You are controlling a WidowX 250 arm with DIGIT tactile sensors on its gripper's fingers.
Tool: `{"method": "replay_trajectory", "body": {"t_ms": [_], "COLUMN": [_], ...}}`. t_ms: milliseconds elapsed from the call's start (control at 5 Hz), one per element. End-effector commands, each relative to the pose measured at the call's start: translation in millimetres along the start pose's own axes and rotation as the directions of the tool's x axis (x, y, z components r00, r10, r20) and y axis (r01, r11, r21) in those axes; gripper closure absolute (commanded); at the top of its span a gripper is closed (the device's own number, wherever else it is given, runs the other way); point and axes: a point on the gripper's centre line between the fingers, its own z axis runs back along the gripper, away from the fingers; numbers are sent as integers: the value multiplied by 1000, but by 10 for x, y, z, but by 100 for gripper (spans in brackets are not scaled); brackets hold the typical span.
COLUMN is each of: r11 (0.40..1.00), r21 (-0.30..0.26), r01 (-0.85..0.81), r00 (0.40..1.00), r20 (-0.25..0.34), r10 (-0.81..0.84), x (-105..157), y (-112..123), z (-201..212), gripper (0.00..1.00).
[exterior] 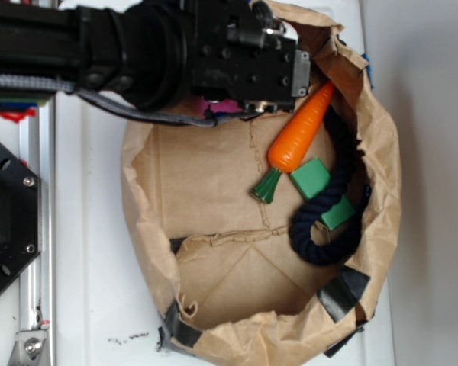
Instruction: Grab the red paper.
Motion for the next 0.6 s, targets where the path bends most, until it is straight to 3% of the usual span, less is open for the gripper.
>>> {"method": "replay_trajectory", "body": {"t_ms": [0, 200, 400], "r11": [984, 932, 854], "r21": [-122, -200, -205], "r01": [127, 303, 479], "r00": [991, 942, 865], "r20": [-36, -85, -57], "r10": [-132, -324, -499], "x": [145, 116, -55], "y": [14, -32, -135], "z": [292, 571, 1017], "gripper": [100, 100, 100]}}
